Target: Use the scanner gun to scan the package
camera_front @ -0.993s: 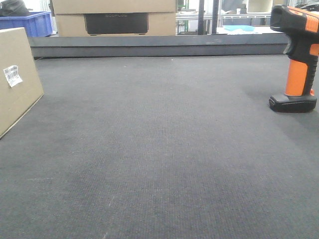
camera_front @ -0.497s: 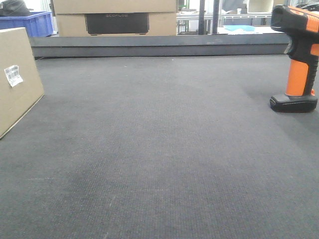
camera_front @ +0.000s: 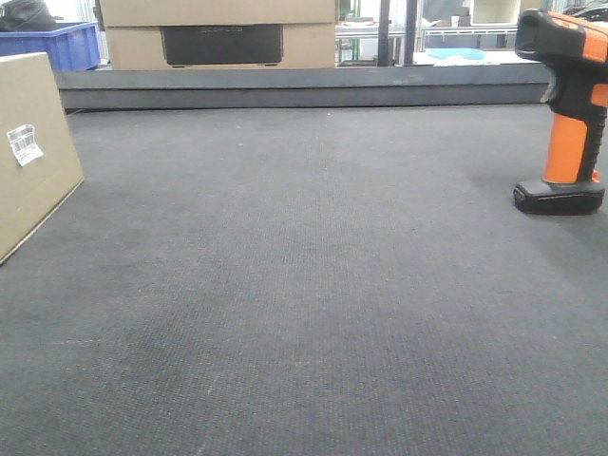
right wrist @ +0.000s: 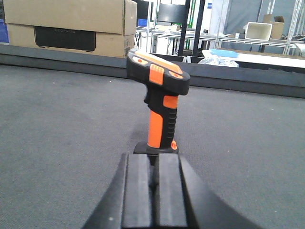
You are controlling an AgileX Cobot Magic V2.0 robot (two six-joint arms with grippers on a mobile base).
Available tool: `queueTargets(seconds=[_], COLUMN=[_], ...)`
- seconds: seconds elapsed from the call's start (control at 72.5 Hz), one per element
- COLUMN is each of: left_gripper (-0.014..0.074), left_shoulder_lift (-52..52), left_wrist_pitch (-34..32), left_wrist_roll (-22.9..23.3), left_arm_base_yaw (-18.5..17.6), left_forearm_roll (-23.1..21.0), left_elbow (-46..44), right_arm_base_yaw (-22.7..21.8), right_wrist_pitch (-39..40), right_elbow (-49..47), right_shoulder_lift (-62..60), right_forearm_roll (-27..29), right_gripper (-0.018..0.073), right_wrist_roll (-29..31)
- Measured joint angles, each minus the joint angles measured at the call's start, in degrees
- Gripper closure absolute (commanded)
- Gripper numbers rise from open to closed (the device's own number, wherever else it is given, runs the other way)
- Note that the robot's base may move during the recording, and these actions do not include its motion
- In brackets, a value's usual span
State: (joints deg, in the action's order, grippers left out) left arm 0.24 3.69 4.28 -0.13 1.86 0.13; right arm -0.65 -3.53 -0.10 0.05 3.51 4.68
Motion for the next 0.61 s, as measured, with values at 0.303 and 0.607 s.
queueTargets(seconds=[0.303,0.607], left_gripper=[0.0707,0.0707], left_shoulder_lift=[0.0,0.0], left_wrist_pitch=[0.0,0.0], left_wrist_roll=[0.0,0.0], left_arm_base_yaw=[0.1,1.1], left_forearm_roll=[0.0,0.0], left_elbow=[0.0,0.0], right_arm_base_yaw=[-5.9,-5.5], right_wrist_pitch=[0.0,0.0], right_elbow=[0.1,0.1], right_shoulder_lift=[0.0,0.0], right_forearm_roll=[0.0,0.0], right_gripper=[0.0721,0.0721], right_wrist_roll=[0.0,0.0])
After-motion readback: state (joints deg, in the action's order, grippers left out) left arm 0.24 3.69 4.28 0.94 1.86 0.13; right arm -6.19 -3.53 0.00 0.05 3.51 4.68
